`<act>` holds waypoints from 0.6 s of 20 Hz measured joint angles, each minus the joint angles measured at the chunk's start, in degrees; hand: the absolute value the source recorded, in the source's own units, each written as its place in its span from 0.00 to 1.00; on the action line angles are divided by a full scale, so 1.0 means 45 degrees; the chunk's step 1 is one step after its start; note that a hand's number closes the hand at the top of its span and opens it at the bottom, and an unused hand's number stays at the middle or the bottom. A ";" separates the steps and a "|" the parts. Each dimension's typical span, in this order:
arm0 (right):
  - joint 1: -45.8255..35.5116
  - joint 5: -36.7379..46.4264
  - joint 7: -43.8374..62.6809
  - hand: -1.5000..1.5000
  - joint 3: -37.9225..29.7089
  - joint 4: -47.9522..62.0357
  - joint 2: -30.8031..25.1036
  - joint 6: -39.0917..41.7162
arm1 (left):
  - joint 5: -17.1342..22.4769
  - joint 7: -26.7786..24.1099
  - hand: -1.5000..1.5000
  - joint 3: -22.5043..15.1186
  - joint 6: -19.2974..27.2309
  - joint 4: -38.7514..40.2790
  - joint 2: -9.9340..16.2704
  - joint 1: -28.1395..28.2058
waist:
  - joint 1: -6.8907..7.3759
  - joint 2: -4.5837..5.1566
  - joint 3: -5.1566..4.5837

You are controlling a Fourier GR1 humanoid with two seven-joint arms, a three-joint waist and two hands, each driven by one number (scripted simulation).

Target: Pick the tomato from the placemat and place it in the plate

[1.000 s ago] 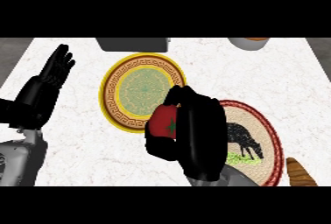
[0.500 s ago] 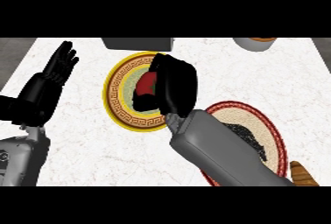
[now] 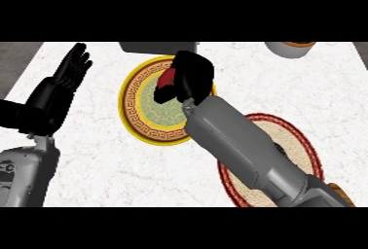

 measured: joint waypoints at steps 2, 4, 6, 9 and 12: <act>-0.0042 -0.0538 -0.0107 0.00 -0.0044 0.0584 0.0004 -0.0690 | -0.0017 0.0027 0.50 -0.0043 0.0020 0.0112 -0.0084 -0.0186 | 0.0050 0.0031 0.0003; -0.0223 -0.1041 -0.0284 0.00 -0.0092 0.1242 0.0002 -0.1271 | -0.0016 0.0097 0.50 -0.0098 -0.0042 0.0047 -0.0081 -0.0242 | 0.0196 0.0065 0.0006; -0.0353 -0.1743 -0.0616 0.00 -0.0175 0.1750 0.0010 -0.1672 | -0.0002 0.0111 0.50 -0.0096 -0.0072 0.0127 -0.0097 -0.0383 | 0.0301 0.0106 0.0008; -0.0542 -0.2723 -0.1372 0.00 -0.0341 0.2135 0.0019 -0.2350 | -0.0126 0.0084 0.50 -0.0252 -0.0022 0.0186 -0.0240 -0.0465 | 0.0444 0.0165 0.0014; -0.0719 -0.3362 -0.2219 0.00 -0.0458 0.2378 0.0014 -0.3304 | -0.0192 -0.0001 0.50 -0.0355 -0.0016 0.0262 -0.0354 -0.0518 | 0.0531 0.0193 0.0016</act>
